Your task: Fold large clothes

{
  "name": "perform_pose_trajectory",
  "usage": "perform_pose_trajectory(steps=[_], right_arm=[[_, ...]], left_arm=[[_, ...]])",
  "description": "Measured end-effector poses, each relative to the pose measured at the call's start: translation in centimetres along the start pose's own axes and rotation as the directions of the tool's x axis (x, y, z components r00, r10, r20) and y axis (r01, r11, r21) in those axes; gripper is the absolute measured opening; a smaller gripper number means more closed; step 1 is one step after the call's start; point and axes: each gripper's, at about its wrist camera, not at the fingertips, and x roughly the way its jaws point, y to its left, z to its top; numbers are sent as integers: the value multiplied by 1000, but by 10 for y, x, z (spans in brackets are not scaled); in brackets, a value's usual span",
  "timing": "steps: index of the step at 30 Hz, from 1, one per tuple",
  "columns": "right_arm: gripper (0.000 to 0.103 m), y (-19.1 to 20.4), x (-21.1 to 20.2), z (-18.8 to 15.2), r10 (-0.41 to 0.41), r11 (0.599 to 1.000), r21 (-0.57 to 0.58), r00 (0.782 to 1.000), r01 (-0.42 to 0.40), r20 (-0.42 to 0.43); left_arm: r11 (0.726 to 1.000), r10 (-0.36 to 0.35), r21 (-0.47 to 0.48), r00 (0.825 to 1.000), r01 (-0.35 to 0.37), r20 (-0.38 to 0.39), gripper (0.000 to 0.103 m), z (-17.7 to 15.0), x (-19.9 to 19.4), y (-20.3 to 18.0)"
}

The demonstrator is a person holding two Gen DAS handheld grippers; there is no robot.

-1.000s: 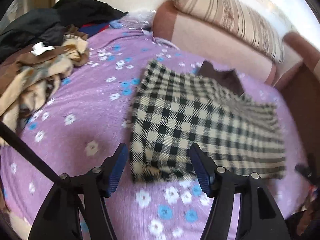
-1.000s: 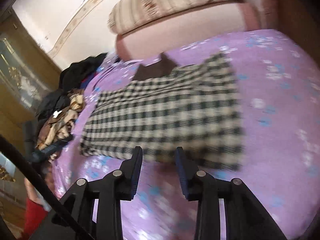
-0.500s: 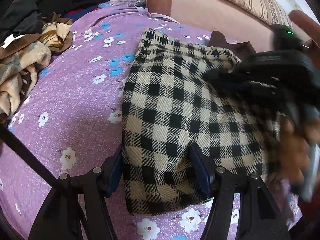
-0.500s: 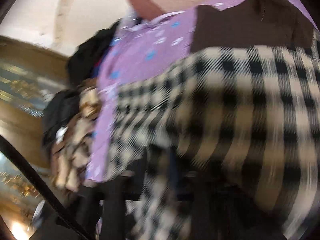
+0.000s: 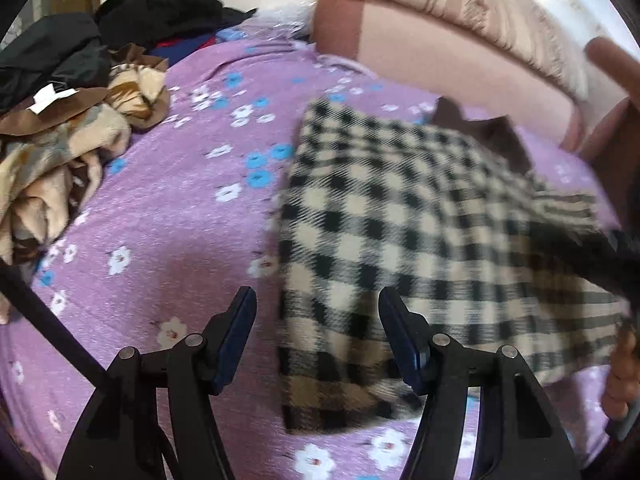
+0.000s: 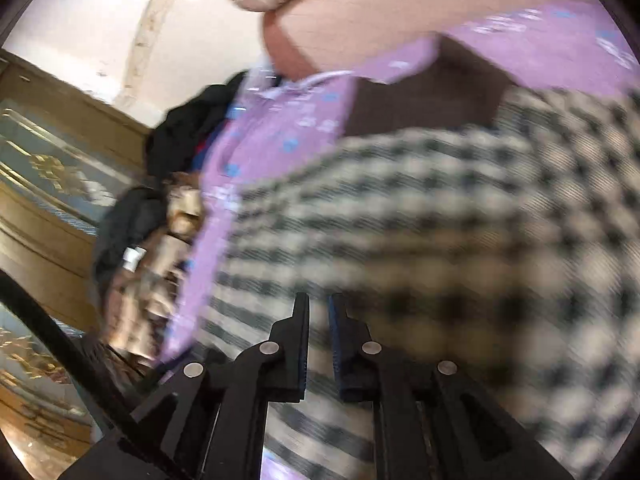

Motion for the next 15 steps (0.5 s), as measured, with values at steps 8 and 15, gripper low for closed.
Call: perform_pose_trajectory(steps=[8,15], right_arm=[[8,-150,-133,-38,-100,939,343,973,23,209],[26,-177,-206,-62,-264,903,406,928,142,263]], left_arm=[[997,76,6,996,-75,-43,63,-3,9,22],[993,97,-69,994,-101,-54,64,-5,3,53]])
